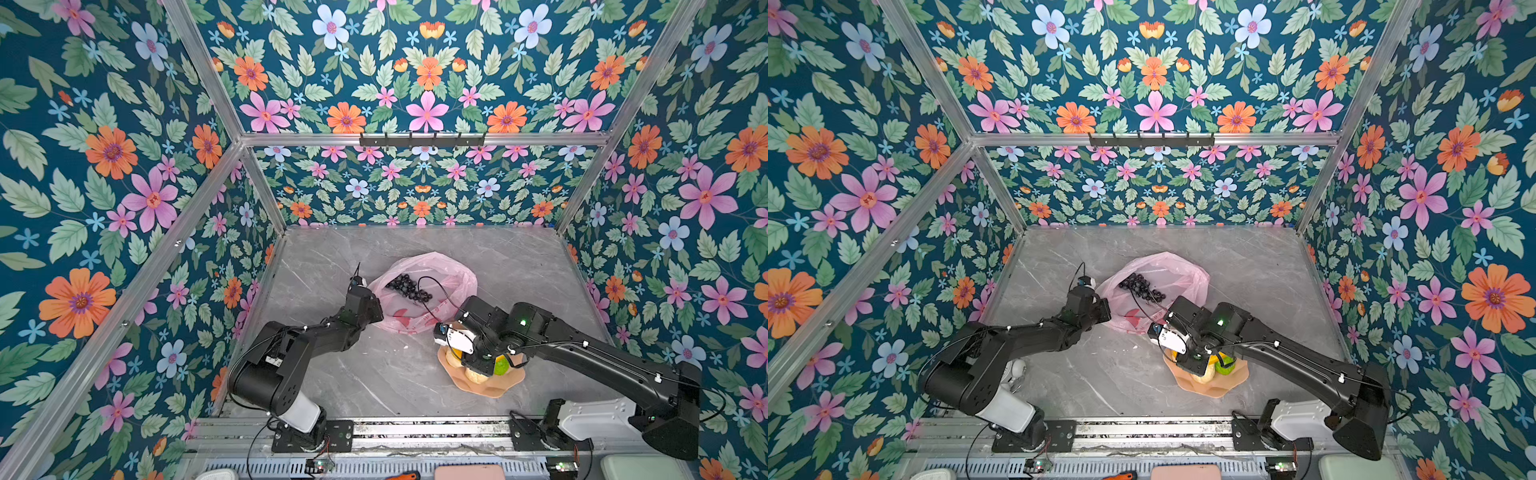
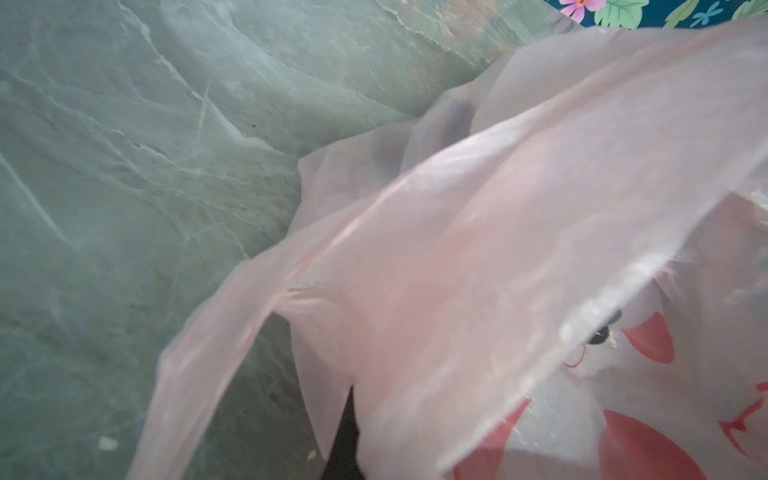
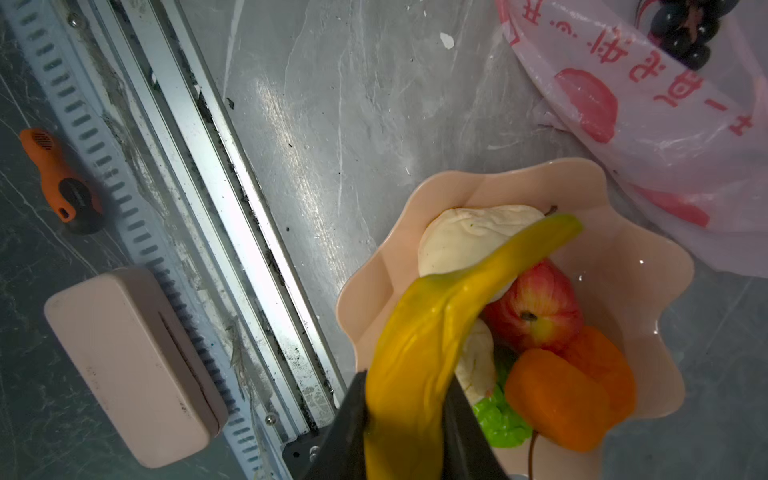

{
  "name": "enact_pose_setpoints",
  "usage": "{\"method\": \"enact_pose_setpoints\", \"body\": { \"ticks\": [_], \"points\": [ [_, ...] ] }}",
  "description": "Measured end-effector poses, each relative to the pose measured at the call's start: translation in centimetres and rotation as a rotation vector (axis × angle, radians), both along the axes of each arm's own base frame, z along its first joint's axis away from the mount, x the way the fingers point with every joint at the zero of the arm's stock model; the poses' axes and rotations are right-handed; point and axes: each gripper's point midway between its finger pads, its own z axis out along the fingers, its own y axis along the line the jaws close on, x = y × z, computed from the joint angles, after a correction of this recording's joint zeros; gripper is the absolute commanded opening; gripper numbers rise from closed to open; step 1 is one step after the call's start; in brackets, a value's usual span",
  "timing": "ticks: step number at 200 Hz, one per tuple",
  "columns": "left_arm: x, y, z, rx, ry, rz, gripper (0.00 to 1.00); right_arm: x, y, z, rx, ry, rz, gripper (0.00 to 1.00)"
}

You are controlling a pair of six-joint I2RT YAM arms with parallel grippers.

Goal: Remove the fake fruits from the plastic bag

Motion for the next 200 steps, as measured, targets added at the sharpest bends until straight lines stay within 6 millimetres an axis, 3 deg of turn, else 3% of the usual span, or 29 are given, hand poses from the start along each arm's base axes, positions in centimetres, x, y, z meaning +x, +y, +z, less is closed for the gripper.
{"method": "enact_pose_setpoints", "body": {
  "ticks": [55,99,152,200],
  "points": [
    [0.0,0.0,-0.5,0.005,0.011,0.000,0.00,-1.8,-0.6,-2.3,-0.056,0.050,0.012,0.17],
    [0.0,0.0,-0.7,0.007,0.016,-0.001,0.00,-1.6,-0.1,-3.2,-0.059,0.054,0.003,0.17],
    [0.0,0.0,-0.7,0.007,0.015,-0.001,0.00,-1.7,-0.2,-5.7,-0.096,0.076,0.002,0.17],
    [0.0,0.0,-0.6,0.007,0.015,-0.001,0.00,-1.4,0.2,-5.9,-0.088,0.068,0.002,0.17]
  ]
}}
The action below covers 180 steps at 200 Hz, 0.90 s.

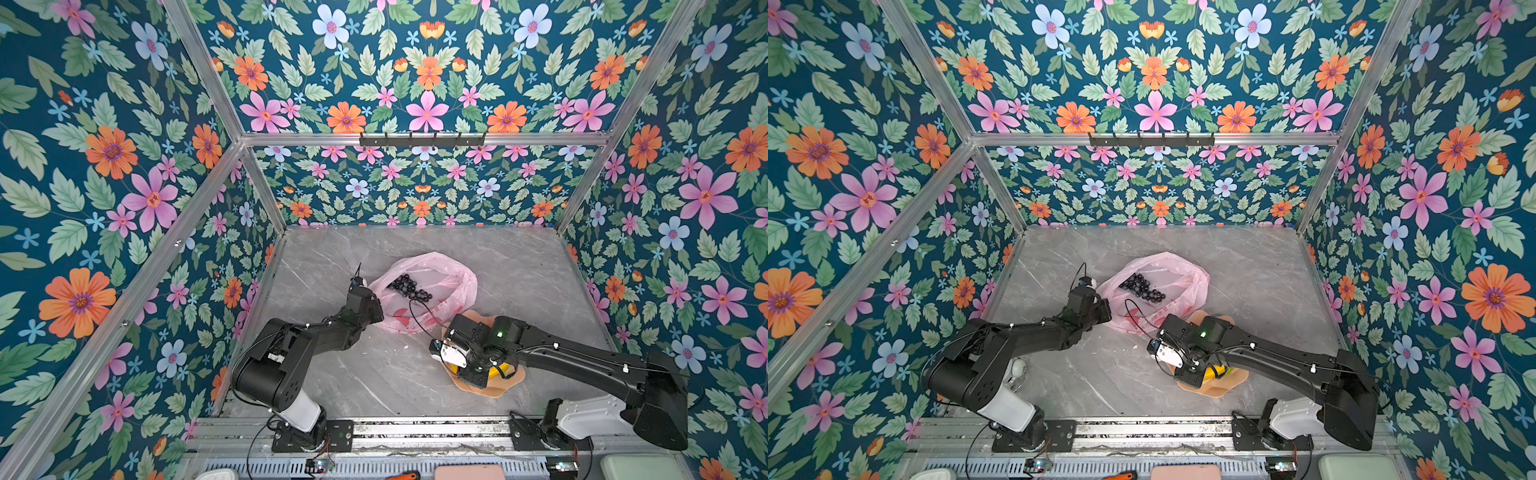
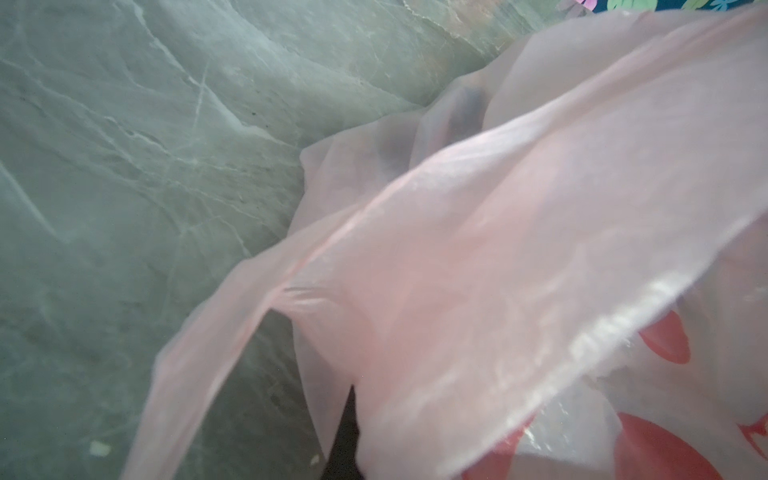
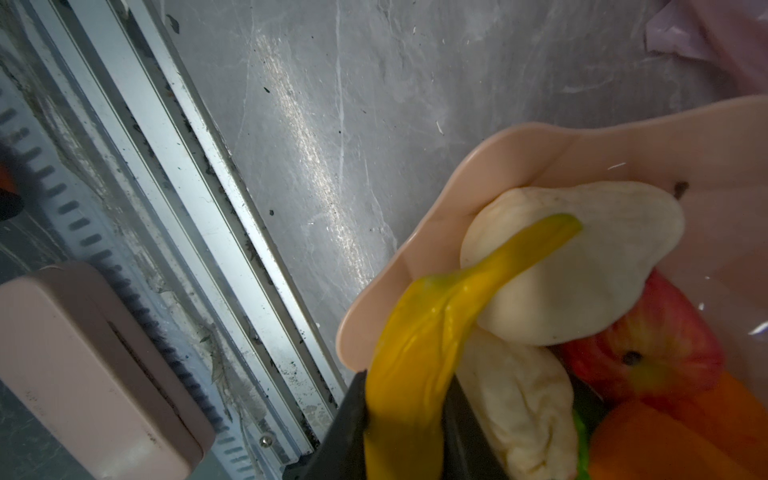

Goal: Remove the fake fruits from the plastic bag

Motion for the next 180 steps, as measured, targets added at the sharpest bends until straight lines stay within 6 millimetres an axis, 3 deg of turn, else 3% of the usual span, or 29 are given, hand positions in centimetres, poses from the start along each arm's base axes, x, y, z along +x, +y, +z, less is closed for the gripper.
{"method": "enact_pose_setpoints", "body": {
  "ticks": [180],
  "points": [
    [0.11,0.01,-0.01,0.007,-0.002,-0.003,0.00,0.22,0.44,-0.25,-0.019,0.013,-0.003,0.21]
  ]
}}
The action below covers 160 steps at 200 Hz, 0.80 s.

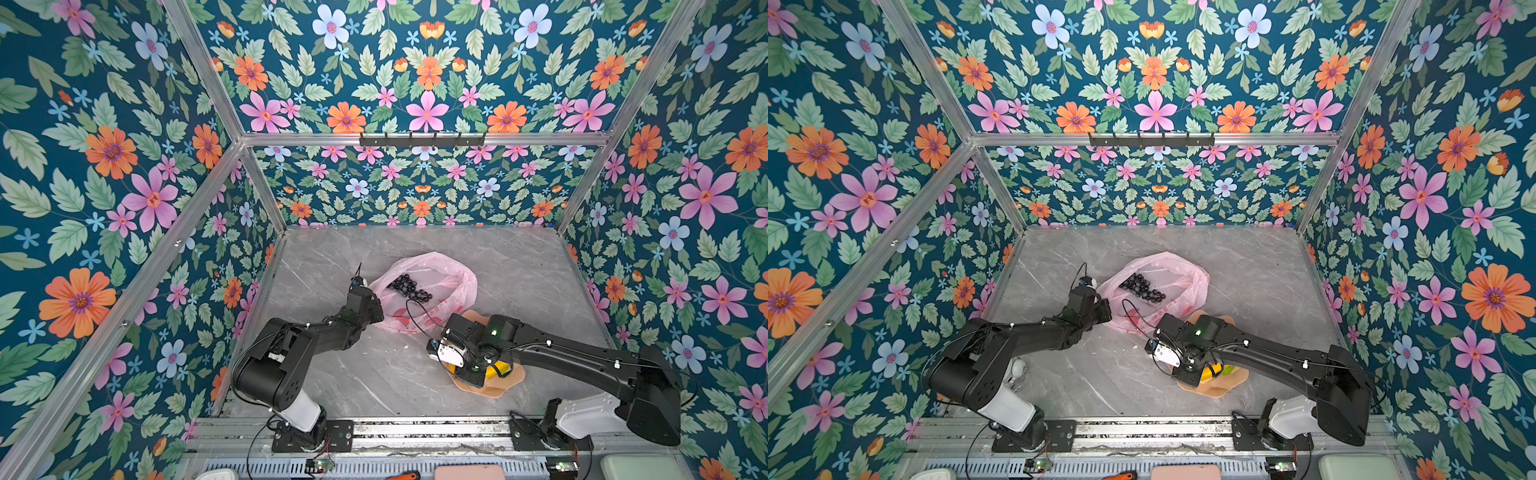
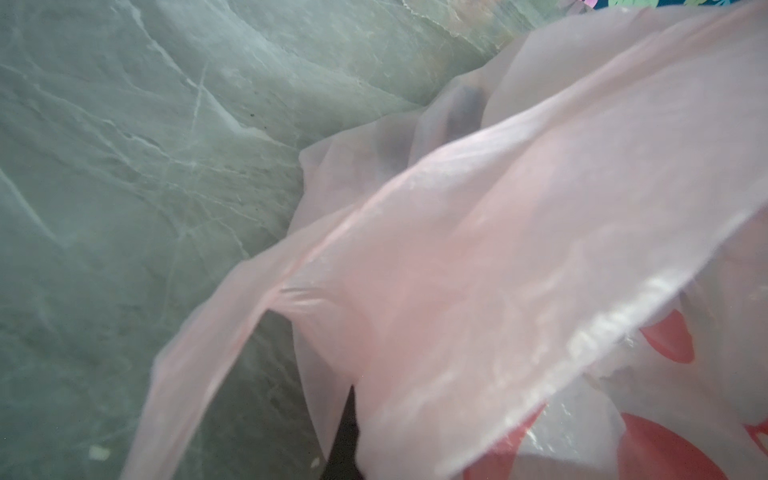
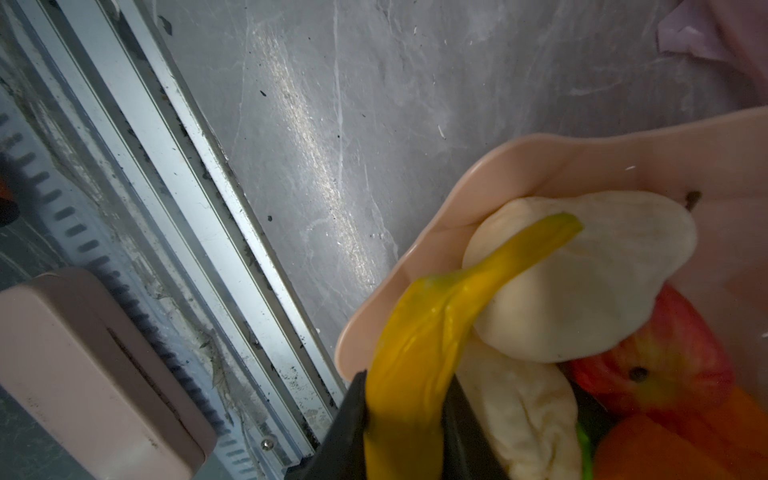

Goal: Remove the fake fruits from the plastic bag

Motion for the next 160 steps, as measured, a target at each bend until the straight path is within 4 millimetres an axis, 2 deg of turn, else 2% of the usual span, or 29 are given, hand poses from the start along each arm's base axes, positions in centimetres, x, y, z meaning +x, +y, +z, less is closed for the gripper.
{"method": "enact_pose_setpoints", "body": {
  "ticks": [43,82,160],
  "points": [
    [0.0,0.0,0.0,0.006,-0.003,-0.002,0.00,0.3,0.2,0.3,-0.003,-0.003,-0.022,0.22],
    [0.1,0.1,0.2,0.008,-0.008,0.001,0.00,0.2,0.1,-0.6,-0.027,0.023,-0.037,0.23],
    [0.2,0.3,0.3,0.017,-0.014,0.008,0.00,0.7,-0.4,-1.1,-0.040,0.033,-0.073,0.31]
  ]
}}
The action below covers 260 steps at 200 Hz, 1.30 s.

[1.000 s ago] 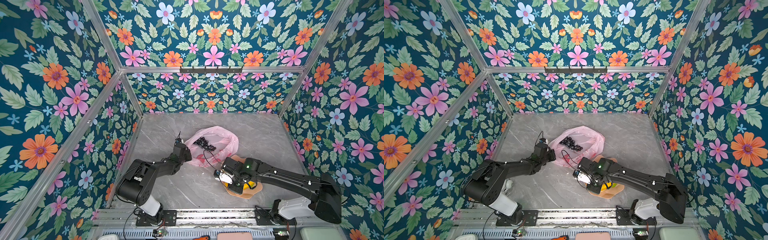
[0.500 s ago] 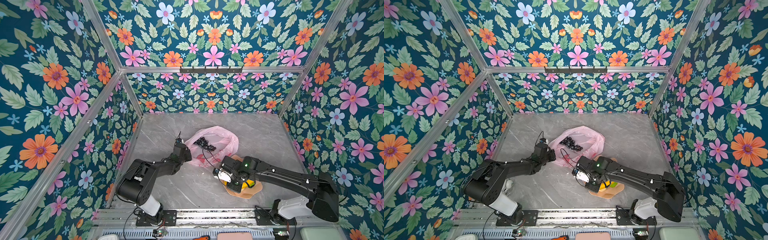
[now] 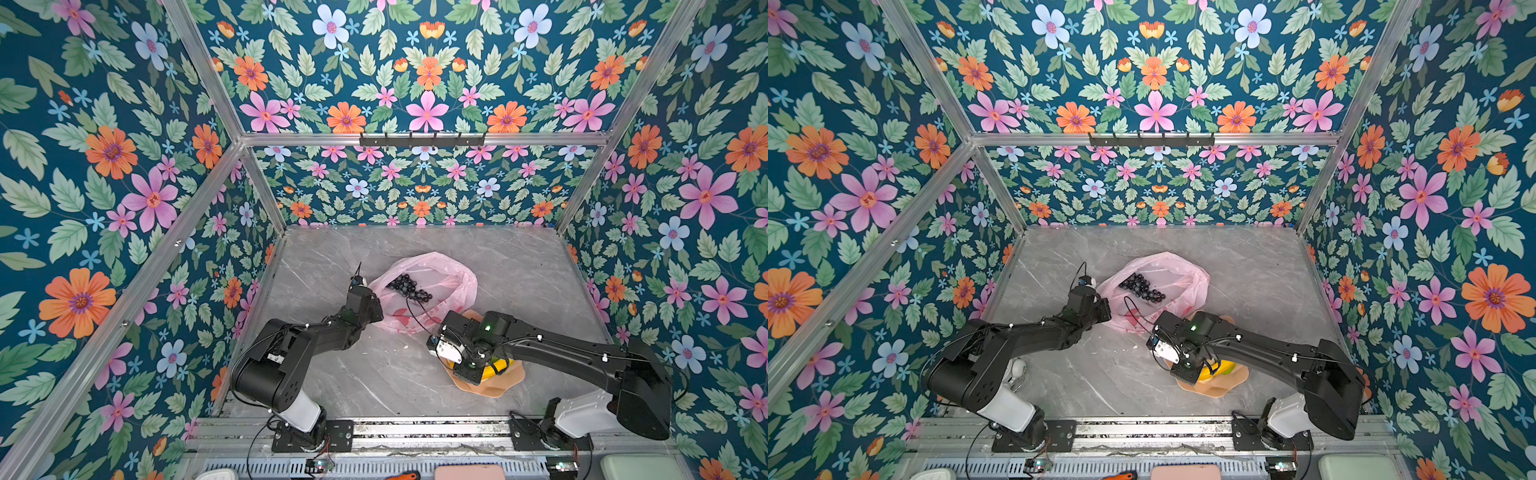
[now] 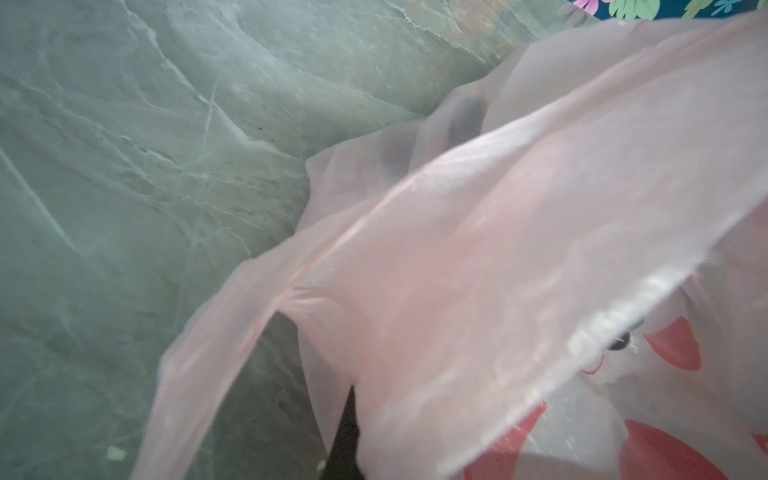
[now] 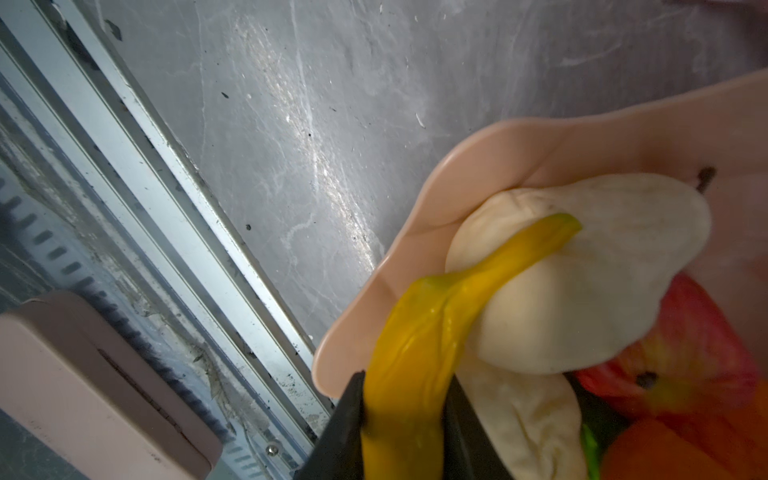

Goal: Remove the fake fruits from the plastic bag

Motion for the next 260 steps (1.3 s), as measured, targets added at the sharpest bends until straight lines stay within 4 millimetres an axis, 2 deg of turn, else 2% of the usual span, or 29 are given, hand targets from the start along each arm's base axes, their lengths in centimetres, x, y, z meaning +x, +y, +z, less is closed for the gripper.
{"method": "enact_pose_setpoints", "body": {
  "ticks": [45,106,175,260],
  "points": [
    [0.02,0.07,0.00,0.004,-0.001,0.001,0.00,-0.03,-0.04,-0.03,-0.001,0.001,0.003,0.36],
    [0.03,0.07,0.01,0.004,-0.002,0.001,0.00,0.13,0.31,0.47,0.007,-0.001,0.002,0.31],
    [0.08,0.05,0.06,0.004,-0.003,0.001,0.00,-0.15,0.47,0.58,-0.023,0.017,-0.076,0.29],
    [0.09,0.04,0.08,0.004,-0.003,0.001,0.00,-0.23,0.46,0.58,-0.006,0.006,-0.155,0.33]
  ]
}}
